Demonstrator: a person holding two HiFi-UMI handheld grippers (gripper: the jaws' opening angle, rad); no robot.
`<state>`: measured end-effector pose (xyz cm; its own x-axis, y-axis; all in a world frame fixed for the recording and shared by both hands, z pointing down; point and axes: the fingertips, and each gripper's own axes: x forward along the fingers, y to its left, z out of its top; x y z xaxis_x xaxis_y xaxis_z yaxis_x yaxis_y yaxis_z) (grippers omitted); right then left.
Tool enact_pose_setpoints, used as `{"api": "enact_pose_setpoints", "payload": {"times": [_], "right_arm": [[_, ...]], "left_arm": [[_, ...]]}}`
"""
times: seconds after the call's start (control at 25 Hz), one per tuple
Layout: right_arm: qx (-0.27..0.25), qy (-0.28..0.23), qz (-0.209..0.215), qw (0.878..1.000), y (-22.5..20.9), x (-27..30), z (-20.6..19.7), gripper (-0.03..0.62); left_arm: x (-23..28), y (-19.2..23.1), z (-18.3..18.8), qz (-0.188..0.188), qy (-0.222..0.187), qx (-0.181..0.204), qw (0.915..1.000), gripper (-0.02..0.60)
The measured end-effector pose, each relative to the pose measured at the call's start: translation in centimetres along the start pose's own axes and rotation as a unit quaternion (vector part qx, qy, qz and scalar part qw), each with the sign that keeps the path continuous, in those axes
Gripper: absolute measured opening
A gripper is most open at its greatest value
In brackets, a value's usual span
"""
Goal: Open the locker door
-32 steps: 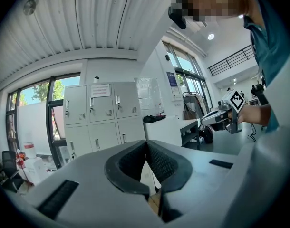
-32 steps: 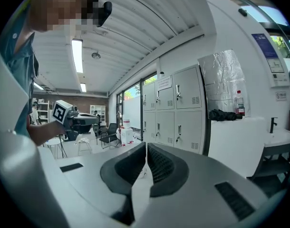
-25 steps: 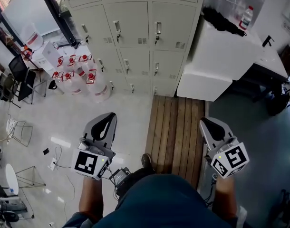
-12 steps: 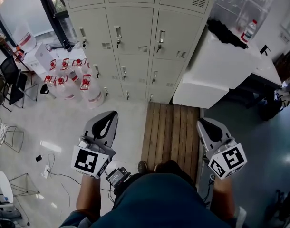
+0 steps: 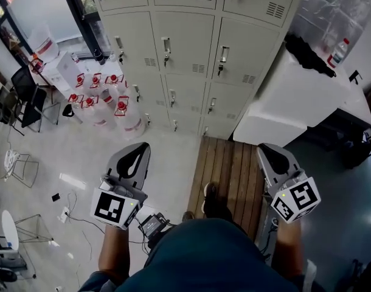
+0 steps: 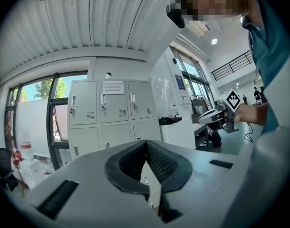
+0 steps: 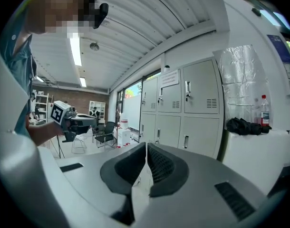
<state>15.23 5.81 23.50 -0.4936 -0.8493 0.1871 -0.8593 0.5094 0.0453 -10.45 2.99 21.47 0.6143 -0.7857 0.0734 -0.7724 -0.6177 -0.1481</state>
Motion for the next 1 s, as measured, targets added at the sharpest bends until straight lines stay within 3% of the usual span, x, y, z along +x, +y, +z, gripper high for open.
{"api": "enact_pose_setpoints", "payload": {"times": [0.4,1.0], "right_arm": [[-0.006,-0.005,0.053,0.999,-3.7,6.9,1.2,0.037],[-0.001,-0.011,0.135,0.991,-13.4,18.0,1.3,0.037]], "left_arm": [[3.9,3.0,0.2,0.039,-0.005,-0.009,0.9992,0.017],[15.6,8.3,-1.9,0.118,0.045,-0.001,0.9919,0.017]]}}
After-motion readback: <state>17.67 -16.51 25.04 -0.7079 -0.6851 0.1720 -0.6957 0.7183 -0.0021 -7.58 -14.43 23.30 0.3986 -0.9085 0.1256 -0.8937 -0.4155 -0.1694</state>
